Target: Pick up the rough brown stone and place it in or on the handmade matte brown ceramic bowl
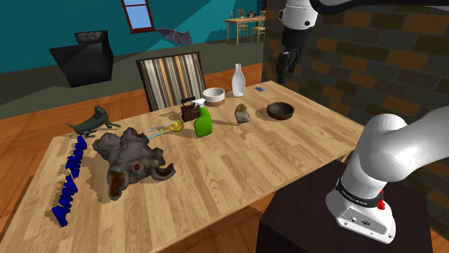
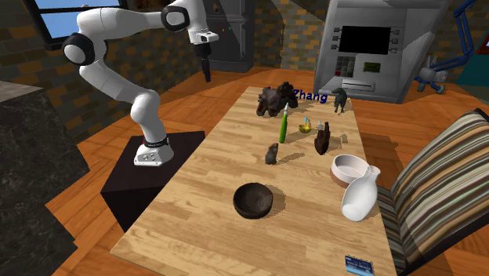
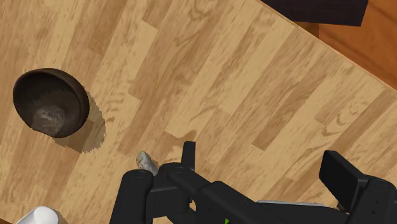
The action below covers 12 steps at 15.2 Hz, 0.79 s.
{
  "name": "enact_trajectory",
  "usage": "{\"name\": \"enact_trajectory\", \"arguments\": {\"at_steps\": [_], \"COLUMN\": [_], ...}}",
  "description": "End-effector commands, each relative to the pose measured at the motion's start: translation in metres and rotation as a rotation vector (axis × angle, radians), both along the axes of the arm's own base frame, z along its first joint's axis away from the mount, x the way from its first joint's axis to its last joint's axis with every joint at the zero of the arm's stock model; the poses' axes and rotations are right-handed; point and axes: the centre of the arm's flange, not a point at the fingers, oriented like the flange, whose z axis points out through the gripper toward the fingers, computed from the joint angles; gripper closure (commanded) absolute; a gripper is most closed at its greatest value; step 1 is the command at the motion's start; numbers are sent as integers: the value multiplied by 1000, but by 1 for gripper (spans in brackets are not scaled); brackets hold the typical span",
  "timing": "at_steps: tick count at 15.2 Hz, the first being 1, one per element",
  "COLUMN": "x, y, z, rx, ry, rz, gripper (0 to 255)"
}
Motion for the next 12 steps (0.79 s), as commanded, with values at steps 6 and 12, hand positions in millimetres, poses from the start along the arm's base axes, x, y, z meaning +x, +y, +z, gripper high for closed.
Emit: {"name": "enact_trajectory", "arguments": {"at_steps": [6,12], "x": [36,82], "y": [-39,-83], "z": [-40,-88], "rx": [11,23], "ry": [-9,-20], "rz": [55,121], "gripper": [0,0]}}
